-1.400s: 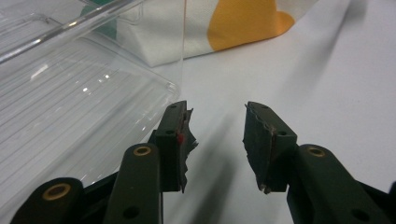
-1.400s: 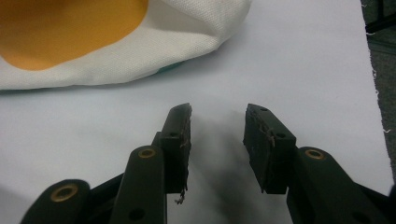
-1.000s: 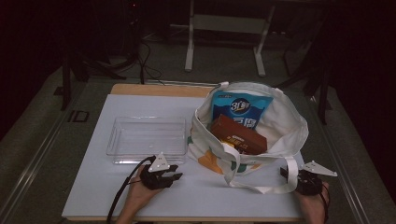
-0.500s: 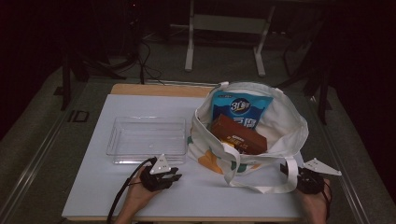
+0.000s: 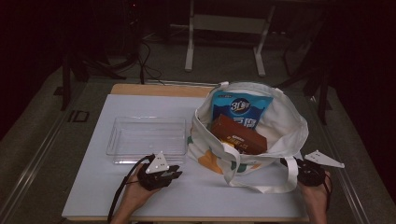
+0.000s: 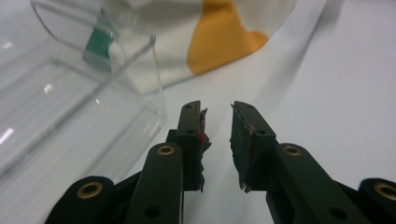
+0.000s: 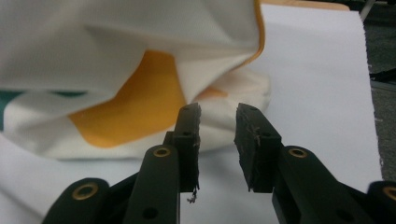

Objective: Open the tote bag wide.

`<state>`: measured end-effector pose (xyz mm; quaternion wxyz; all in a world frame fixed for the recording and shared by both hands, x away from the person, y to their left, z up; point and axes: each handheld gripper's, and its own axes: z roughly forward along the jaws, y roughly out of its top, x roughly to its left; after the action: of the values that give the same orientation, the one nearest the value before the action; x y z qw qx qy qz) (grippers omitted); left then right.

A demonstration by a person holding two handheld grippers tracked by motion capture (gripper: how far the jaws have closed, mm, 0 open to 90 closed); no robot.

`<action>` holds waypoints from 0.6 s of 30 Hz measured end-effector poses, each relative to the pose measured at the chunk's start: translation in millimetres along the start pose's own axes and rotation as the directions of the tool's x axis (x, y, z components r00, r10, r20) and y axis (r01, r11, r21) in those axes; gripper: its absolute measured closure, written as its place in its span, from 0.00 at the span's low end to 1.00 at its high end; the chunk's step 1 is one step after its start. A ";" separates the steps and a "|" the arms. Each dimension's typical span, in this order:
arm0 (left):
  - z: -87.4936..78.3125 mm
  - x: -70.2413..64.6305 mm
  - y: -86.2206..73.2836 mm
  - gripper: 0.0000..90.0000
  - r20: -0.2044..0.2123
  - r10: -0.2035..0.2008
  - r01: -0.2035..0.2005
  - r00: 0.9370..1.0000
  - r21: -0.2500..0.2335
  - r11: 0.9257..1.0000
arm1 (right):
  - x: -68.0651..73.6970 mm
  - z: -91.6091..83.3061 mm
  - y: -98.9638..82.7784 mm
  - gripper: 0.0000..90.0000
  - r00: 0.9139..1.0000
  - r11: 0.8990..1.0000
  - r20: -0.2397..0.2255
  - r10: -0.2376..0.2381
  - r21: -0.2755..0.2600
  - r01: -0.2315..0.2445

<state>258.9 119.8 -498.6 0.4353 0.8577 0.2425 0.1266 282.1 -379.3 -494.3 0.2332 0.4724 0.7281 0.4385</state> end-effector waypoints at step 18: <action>-15.0 19.1 56.6 0.81 -0.054 0.043 -0.046 0.998 -0.069 0.997 | -0.2 13.6 14.2 0.67 0.998 0.999 -0.040 0.039 -0.017 -0.040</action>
<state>286.1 111.6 -443.9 0.4555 0.8435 0.2302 0.1673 299.3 -371.3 -489.0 0.2141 0.4758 0.7193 0.4587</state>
